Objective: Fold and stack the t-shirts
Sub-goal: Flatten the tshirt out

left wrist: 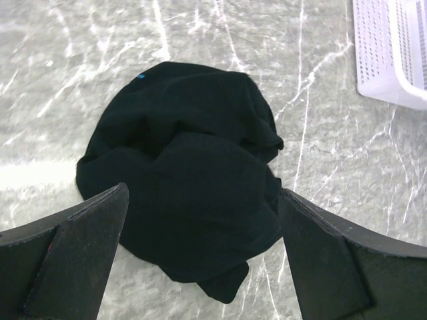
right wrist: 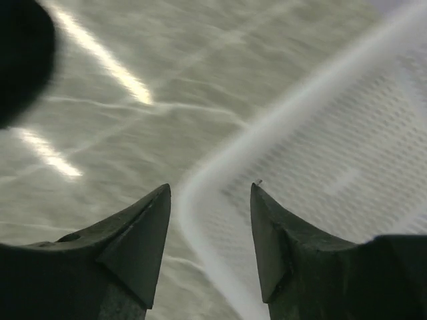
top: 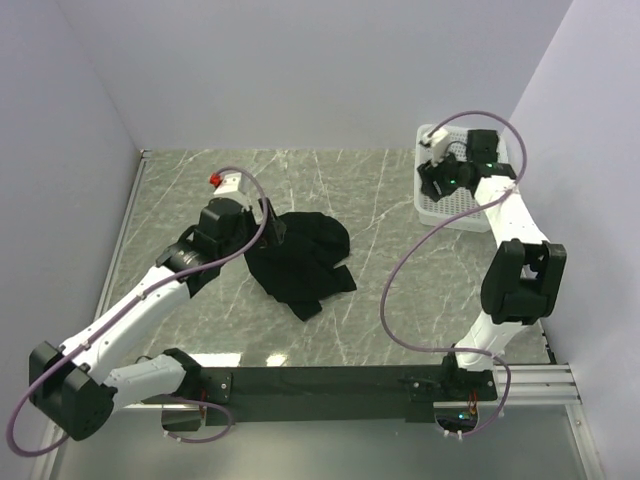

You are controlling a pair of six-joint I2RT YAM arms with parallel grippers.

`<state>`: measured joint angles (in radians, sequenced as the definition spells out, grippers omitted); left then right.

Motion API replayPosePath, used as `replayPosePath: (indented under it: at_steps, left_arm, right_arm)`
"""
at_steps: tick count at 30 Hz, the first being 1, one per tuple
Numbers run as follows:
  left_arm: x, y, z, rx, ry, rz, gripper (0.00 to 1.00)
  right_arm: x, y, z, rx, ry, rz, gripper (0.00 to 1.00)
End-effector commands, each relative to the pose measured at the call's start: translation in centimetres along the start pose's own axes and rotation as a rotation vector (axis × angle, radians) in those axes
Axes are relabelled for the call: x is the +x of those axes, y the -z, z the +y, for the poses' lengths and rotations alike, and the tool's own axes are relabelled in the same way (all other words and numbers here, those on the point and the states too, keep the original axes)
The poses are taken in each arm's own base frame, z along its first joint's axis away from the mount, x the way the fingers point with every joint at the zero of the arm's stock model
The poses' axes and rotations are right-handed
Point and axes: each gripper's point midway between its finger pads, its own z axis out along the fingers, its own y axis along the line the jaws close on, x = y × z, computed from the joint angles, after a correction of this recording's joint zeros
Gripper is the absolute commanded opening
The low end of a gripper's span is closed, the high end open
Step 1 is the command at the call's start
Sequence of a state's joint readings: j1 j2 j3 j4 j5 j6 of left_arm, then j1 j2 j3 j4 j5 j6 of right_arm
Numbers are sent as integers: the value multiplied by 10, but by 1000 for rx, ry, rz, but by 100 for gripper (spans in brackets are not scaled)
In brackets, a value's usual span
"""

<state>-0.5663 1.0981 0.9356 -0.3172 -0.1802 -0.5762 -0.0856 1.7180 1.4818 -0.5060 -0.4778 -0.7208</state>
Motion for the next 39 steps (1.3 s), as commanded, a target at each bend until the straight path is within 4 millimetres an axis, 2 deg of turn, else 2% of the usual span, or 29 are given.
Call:
replayPosePath:
  at_steps: [1, 2, 3, 5, 6, 7, 10, 11, 13, 19, 22, 23, 26, 29, 30, 32, 33, 34, 36, 37, 39]
  left_arm:
    - [-11, 9, 1, 23, 74, -58, 99]
    - [-11, 10, 3, 20, 84, -60, 99]
    - [-10, 11, 4, 17, 95, -60, 99]
    - [-12, 15, 5, 21, 104, -75, 99]
    - [-12, 15, 7, 17, 109, -76, 99]
    - [-13, 17, 7, 19, 110, -82, 99]
    - [-10, 18, 10, 12, 119, -79, 99]
    - [-10, 18, 11, 12, 124, -80, 99]
    - [-7, 17, 12, 14, 137, -76, 99]
    - [-3, 13, 14, 5, 152, -62, 99]
    - [1, 9, 18, -9, 147, -37, 99]
    - [2, 8, 20, -14, 144, -31, 100]
    - [3, 4, 24, -27, 143, -10, 99]
    - [5, 0, 33, -47, 157, 15, 99]
    - [6, -2, 36, -52, 163, 25, 99]
    - [9, -8, 43, -53, 178, 53, 99]
    - [12, -14, 47, -62, 180, 76, 99]
    - [14, -17, 48, -59, 183, 95, 99]
    - [12, -23, 54, -68, 179, 113, 99]
    - [20, -31, 59, -85, 173, 145, 99]
    - [17, -40, 62, -93, 157, 154, 99]
  right_arm:
    - [-28, -8, 88, -305, -56, -22, 56]
    - [-28, -13, 96, -317, -111, -10, 48]
    - [-31, -19, 104, -323, -134, -3, 46]
    - [-29, -33, 105, -299, -226, 20, 42]
    - [-28, -39, 102, -269, -258, 32, 36]
    - [-22, -49, 90, -185, -320, 77, 34]
    - [-2, -64, 64, -2, -406, 183, 24]
    - [4, -66, 59, 37, -418, 206, 21]
    - [17, -68, 49, 129, -434, 244, 21]
    - [32, -56, 26, 327, -426, 278, 29]
    - [40, -50, 14, 404, -411, 302, 38]
    - [41, -49, 11, 421, -409, 303, 47]
    - [37, -45, 11, 419, -395, 292, 55]
    - [18, -38, 24, 312, -362, 234, 60]
    - [-4, -35, 43, 177, -339, 156, 61]
    - [-18, -22, 70, -8, -197, 114, 63]
    - [-33, -8, 81, -73, -142, 56, 63]
    - [-38, -3, 102, -187, -66, 3, 63]
    - [-52, 12, 113, -230, -11, -73, 64]
    - [-53, 15, 123, -270, 9, -90, 64]
    - [-59, 20, 134, -311, 24, -114, 64]
